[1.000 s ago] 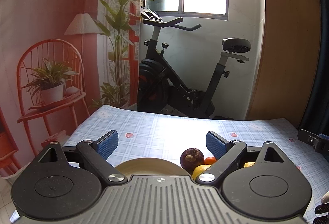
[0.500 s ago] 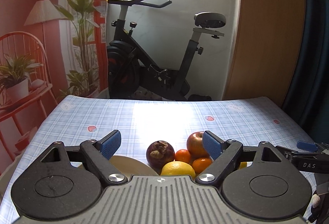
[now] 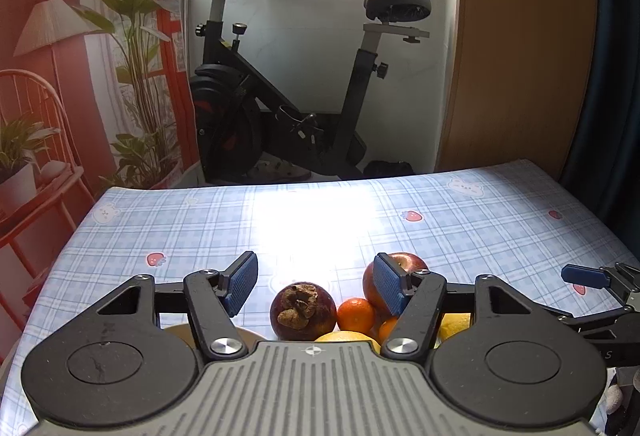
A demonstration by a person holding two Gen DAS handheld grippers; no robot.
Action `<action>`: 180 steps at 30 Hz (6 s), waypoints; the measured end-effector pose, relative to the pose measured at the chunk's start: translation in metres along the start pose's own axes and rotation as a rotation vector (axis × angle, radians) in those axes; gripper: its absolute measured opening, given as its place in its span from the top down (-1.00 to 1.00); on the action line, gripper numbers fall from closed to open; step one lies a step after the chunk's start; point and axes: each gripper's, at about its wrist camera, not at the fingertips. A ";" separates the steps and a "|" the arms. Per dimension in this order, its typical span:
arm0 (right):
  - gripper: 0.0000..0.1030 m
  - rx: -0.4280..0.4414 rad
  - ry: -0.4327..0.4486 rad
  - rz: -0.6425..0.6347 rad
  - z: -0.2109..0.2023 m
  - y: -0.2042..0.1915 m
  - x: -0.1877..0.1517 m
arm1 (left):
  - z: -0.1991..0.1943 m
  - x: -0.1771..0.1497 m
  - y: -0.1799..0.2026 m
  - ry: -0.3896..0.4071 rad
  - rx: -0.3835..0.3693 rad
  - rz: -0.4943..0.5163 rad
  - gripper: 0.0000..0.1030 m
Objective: Organize fruits
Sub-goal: 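Lower the left gripper onto the large yellow lemon and close it, then carry the lemon onto the cream plate and open the left gripper, then grasp the dark purple mangosteen with the left gripper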
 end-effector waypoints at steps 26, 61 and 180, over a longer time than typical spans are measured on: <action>-0.29 0.237 -0.245 0.048 0.041 -0.007 -0.003 | 0.076 -0.015 0.044 -0.286 -0.436 -0.033 0.22; -0.14 0.369 -0.197 -0.097 0.054 -0.096 0.041 | 0.034 0.004 -0.062 -0.266 -0.453 -0.206 0.21; -0.22 0.270 -0.338 -0.361 0.171 -0.127 0.040 | 0.137 -0.037 -0.129 -0.360 -0.422 -0.456 0.14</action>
Point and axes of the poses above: each gripper's, at about its wrist camera, not at the fingertips, and z roughly the way its jaws point, y to its right, x to its top, and after that the axes turned 3 degrees about x, right-handed
